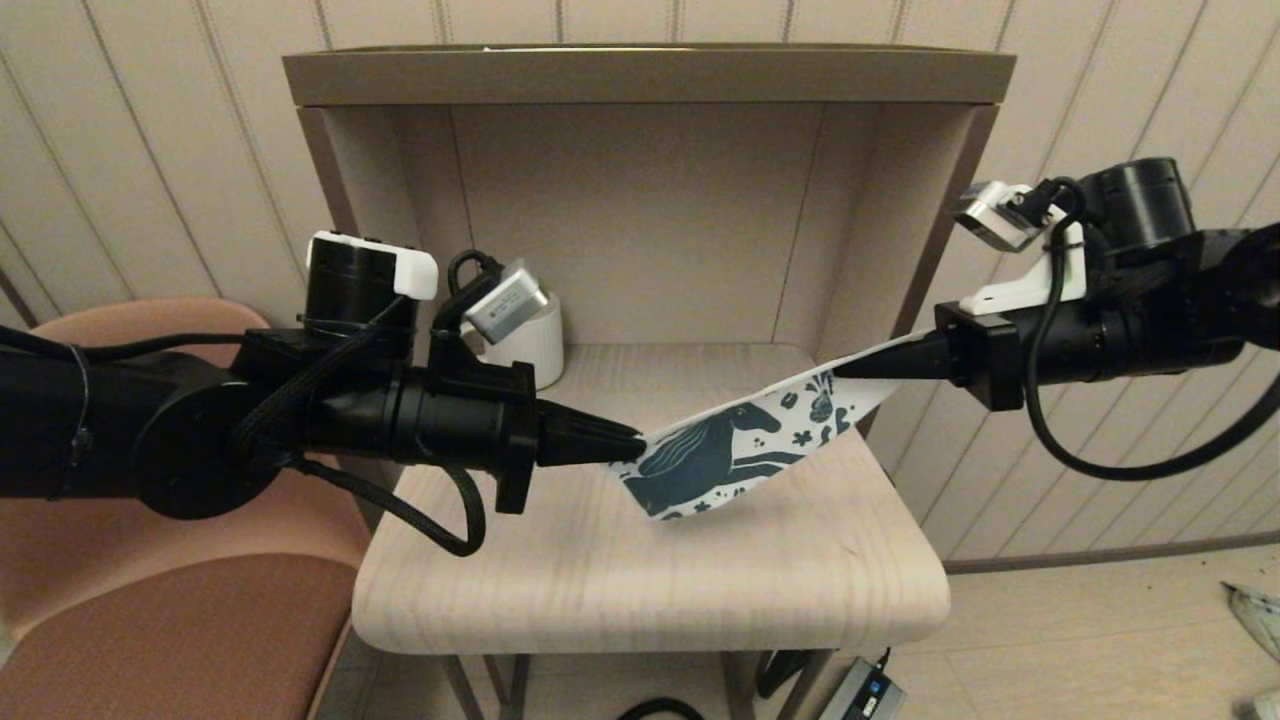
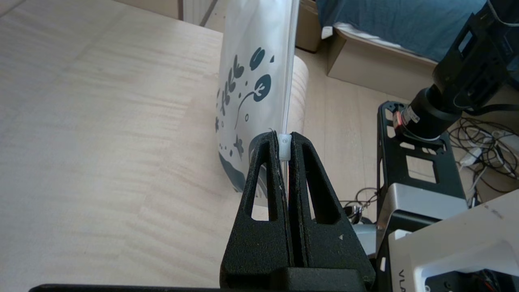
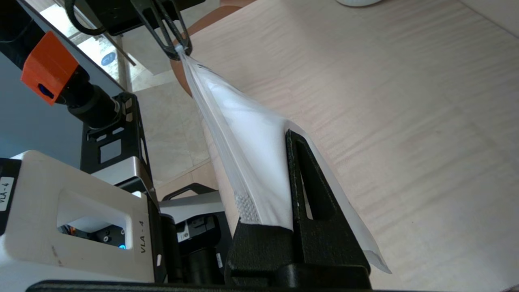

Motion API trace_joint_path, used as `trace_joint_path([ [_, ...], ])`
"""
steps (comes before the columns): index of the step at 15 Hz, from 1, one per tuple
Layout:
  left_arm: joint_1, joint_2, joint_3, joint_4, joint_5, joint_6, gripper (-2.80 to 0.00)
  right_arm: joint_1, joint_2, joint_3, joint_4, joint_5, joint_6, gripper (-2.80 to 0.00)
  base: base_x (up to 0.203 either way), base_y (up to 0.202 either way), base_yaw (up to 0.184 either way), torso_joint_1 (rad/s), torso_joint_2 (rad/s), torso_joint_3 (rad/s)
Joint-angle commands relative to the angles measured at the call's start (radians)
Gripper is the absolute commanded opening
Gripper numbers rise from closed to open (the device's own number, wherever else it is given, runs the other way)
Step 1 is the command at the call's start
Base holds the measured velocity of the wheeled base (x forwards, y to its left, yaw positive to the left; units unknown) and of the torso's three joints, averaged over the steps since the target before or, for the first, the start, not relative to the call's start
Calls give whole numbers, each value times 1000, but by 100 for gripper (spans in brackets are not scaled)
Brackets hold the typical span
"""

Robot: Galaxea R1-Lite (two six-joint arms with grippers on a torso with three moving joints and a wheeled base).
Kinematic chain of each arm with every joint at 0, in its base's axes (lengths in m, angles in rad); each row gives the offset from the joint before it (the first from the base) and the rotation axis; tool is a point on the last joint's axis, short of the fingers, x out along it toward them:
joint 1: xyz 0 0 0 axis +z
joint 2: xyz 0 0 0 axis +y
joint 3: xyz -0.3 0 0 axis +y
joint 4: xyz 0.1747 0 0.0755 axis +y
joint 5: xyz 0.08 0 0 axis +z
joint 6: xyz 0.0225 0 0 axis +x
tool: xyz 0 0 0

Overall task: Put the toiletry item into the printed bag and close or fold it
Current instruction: Close the strorage bag and place it on the desk

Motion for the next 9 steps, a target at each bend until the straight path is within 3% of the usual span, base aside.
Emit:
trace_joint_path([
  [1,2,2,-2,-5,-5,1,-280,2,3,-9,2,7,-2,-280,0,0,0,0,0,0],
  [9,32,8,-27,-5,0,-2,-280,25,52,-34,-2,4,7,-280,0,0,0,0,0,0],
])
